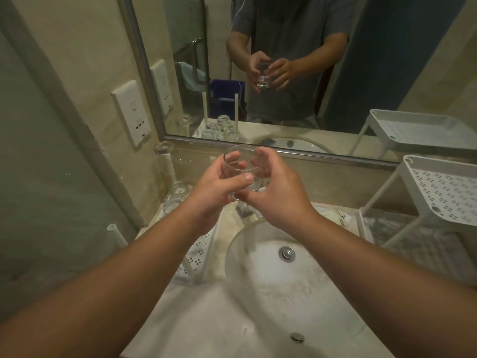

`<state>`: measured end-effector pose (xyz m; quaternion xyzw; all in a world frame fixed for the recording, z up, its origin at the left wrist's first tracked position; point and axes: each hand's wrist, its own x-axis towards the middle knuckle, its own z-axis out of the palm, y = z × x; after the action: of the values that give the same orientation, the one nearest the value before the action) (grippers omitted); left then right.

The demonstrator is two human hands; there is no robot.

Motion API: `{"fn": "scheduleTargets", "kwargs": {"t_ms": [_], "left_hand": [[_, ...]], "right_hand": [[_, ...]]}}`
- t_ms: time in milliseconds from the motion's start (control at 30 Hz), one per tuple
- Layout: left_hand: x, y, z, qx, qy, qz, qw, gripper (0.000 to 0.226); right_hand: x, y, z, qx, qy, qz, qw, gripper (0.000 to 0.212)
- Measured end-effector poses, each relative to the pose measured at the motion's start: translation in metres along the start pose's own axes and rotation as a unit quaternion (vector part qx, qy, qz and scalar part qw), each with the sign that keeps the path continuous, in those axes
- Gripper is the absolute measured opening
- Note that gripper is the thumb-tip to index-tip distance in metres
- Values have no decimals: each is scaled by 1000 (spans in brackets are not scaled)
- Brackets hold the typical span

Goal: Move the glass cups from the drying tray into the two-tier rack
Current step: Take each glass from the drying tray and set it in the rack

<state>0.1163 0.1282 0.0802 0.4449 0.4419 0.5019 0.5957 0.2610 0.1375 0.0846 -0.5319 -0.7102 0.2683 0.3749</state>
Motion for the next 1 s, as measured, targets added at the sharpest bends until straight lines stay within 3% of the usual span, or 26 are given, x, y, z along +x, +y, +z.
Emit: {"fn": "scheduleTargets", "kwargs": {"t_ms": [433, 600, 867, 1000], "left_hand": [[20, -48, 102, 78, -74, -49, 993, 74], [29, -74, 146, 140, -108, -40, 983, 54], [30, -116, 220, 146, -159, -84, 973, 82], [32, -135, 256, 158, -185, -96, 965, 85]], "right_hand": [[-40, 86, -64, -1, 47, 83, 995, 89], [-65, 124, -97, 1, 72, 125, 989, 88], [-107, 181, -152, 2, 70, 182, 981, 107], [-124, 207, -175, -5, 97, 202, 975, 99]]}}
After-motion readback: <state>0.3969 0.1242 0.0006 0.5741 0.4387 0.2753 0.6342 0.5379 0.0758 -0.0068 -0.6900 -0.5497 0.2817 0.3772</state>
